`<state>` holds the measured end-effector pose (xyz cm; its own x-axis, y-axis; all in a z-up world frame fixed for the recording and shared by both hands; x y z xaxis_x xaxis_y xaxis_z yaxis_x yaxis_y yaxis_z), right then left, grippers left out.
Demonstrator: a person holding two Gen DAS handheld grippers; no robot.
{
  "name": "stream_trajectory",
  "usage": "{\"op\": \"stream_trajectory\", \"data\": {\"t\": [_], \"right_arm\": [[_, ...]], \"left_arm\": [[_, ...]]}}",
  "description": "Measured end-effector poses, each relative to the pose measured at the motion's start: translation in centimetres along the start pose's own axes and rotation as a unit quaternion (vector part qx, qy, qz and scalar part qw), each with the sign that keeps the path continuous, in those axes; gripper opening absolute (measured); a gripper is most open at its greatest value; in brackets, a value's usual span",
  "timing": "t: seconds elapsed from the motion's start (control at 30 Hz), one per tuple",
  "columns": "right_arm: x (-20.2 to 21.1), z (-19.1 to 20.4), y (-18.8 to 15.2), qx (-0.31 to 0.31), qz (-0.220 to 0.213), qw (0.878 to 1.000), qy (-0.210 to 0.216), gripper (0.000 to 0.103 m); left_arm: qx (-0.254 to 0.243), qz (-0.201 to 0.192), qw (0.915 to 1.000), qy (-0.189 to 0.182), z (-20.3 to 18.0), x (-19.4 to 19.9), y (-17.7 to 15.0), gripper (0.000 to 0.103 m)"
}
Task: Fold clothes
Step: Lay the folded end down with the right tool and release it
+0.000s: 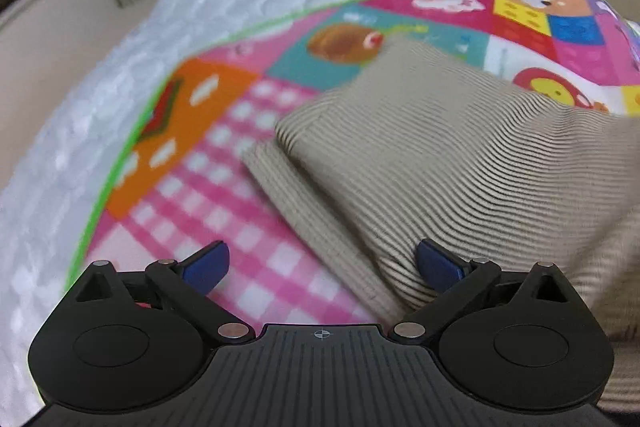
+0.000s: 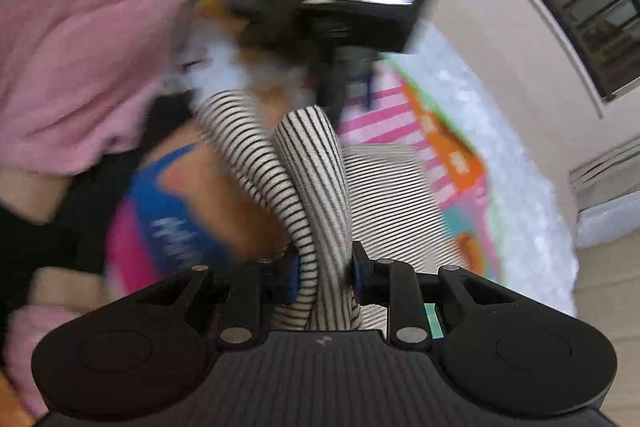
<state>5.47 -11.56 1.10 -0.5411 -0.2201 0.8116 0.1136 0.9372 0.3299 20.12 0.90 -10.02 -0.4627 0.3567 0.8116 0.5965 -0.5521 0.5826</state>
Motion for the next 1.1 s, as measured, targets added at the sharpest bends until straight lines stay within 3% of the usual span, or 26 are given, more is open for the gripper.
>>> {"op": "stream_trajectory", "data": {"t": [0.17,0.3,0.37,0.6,0.7,0.77,0.87,0.93,1.0,1.03,1.1], "right_arm": [[-6.5,-8.7,1.2,-0.032,-0.027,0.999,-0.009,0.024],[-13.4,-11.4,0.1,-0.064,0.007,0.998,-0.006,0.024],[-15.8,-11.6,-1.0,-0.075,0.019,0.997,-0.012,0.024],[-15.9,-11.6,-1.7,-0.14,-0.005,0.99,-0.024,0.026],[-14.8,-11.7,-1.6,-0.159,-0.008,0.987,-0.039,0.033],[-13.5,-12.2,-1.7,-0.192,-0.016,0.98,-0.047,0.047],[-9.7,-14.0,-3.0,-0.29,-0.051,0.954,-0.063,0.066],[-6.6,-14.9,-4.8,-0.369,-0.077,0.923,-0.081,0.072],[-4.2,-15.0,-6.6,-0.428,-0.099,0.891,-0.115,0.089],[-3.5,-14.7,-7.3,-0.447,-0.111,0.877,-0.136,0.103],[-3.1,-13.8,-8.4,-0.478,-0.133,0.853,-0.165,0.103]], "left_arm": [[0.061,-0.012,0.9979,-0.016,2.5,0.1,-0.3,0.1],[0.135,-0.028,0.9904,-0.014,5.6,0.6,-0.7,0.1],[0.149,-0.036,0.9882,-0.014,6.3,0.9,-0.8,0.1],[0.181,-0.054,0.9819,-0.017,7.9,1.4,-0.9,0.1],[0.177,-0.05,0.9828,-0.018,7.7,1.1,-0.8,0.1],[0.177,-0.051,0.9828,-0.015,7.6,1.2,-0.9,0.1],[0.205,-0.067,0.9764,-0.017,8.5,2.0,-1.2,0.1],[0.238,-0.085,0.9672,-0.026,9.6,2.9,-1.5,0.1],[0.282,-0.112,0.9515,-0.049,10.7,4.0,-1.6,0.1],[0.288,-0.122,0.9484,-0.055,10.5,4.6,-1.2,0.1],[0.298,-0.141,0.9417,-0.068,10.1,5.6,-0.4,0.101]]}}
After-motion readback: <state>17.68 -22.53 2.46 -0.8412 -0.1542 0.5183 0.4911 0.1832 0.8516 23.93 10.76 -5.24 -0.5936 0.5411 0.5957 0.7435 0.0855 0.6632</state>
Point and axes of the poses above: each gripper's, at about its wrist camera, not at the fingertips, and x roughly against the way its jaws point, z to its left, y to its top, the point moved 3 cm from there along -x, roughly the way its jaws point, and after that the axes turned 2 degrees about x, right-handed, at the moved point
